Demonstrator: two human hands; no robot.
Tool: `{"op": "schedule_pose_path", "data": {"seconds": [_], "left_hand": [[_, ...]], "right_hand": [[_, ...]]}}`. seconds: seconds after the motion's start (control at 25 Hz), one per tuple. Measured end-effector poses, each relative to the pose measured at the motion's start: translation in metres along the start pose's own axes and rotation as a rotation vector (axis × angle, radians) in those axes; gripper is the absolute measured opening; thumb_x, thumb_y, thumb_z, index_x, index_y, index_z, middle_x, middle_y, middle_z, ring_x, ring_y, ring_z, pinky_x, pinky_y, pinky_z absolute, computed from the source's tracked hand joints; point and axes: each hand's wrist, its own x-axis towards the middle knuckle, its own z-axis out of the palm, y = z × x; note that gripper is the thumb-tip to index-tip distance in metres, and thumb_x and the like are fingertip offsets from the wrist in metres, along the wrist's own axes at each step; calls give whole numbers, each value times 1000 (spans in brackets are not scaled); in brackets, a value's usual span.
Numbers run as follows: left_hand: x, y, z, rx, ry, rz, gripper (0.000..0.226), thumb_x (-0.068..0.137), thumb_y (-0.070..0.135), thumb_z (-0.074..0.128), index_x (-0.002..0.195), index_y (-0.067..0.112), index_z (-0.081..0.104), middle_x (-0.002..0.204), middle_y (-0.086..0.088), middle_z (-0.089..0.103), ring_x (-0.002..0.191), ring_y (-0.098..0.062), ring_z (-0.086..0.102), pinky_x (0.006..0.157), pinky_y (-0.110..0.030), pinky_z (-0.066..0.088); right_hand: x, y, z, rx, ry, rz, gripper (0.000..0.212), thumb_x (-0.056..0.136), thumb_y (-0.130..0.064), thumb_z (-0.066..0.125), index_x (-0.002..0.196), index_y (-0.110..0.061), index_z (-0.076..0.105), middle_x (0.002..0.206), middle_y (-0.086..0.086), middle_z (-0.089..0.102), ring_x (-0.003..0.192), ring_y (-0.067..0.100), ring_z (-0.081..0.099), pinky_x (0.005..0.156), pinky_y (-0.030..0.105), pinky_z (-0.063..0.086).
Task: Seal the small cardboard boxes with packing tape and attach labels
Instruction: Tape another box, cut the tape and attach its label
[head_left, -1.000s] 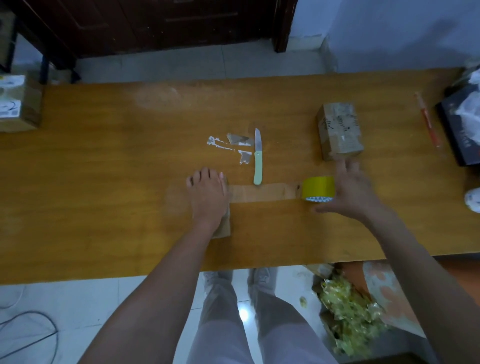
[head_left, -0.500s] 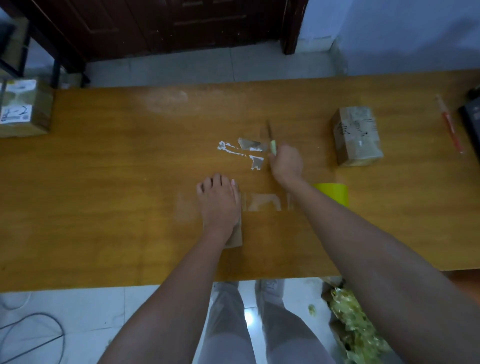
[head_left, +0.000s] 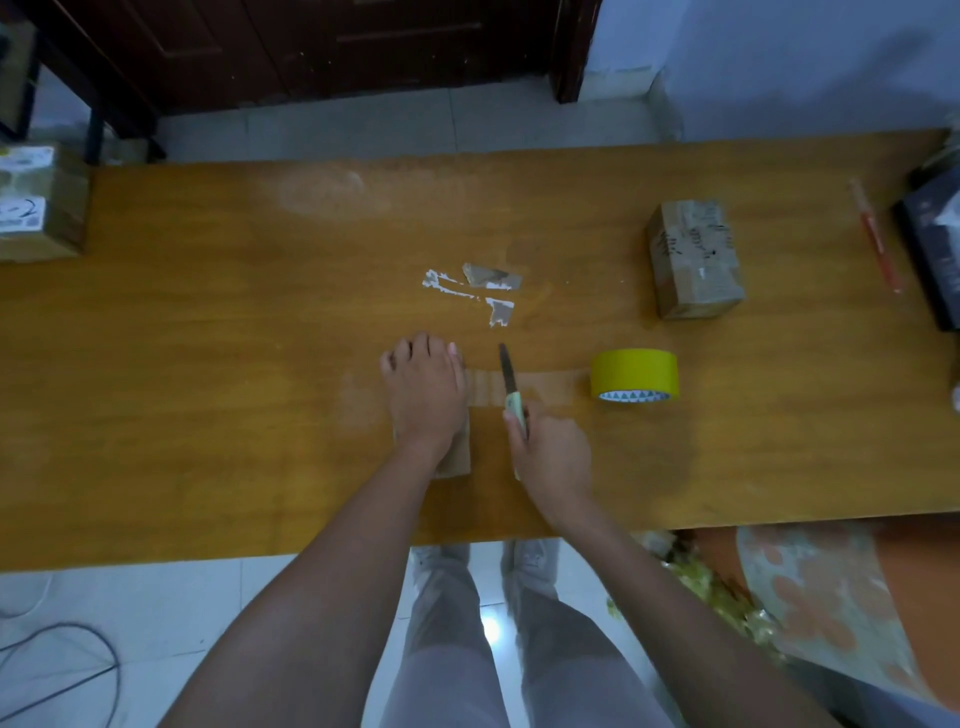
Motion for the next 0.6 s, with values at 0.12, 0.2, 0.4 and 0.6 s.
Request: {"op": "schedule_pose_path", "data": {"seconds": [0.12,0.2,0.4,0.6], "left_hand": [[-1,-1,0,-8,-2,1,43,102,31,22,97,12,61,97,-6,60,95,-25,51,91,-41,38],[0,-1,1,-8,-2,2,45,102,31,21,98,11,61,98,-6,60,96,-26,52,92,-41,38],[0,-1,2,-17,7,2,43,103,30,24,99,10,61,99,-7,61,96,-26,52,90,-42,38],[1,-1,3,-22,27,0,44,102,30,24,97,10,62,98,-7,62,95,-26,53,90,-42,39]], "right_hand": [[-17,-6,17,48,-3,-23,41,101,-46,34,96,-15,61,68,3,65,58,20,62,50,31,45],[-24,-13,24,93,-12,-29,41,102,-45,33,93,-15,60,66,1,63,55,17,59,51,32,48],[-22,-24,29,82,-11,-2,37,103,-41,32,93,-15,56,68,0,62,55,16,59,53,30,48],[-23,-30,34,60,-7,21,32,103,-37,33,93,-15,54,68,-2,57,55,13,55,51,24,41]]}}
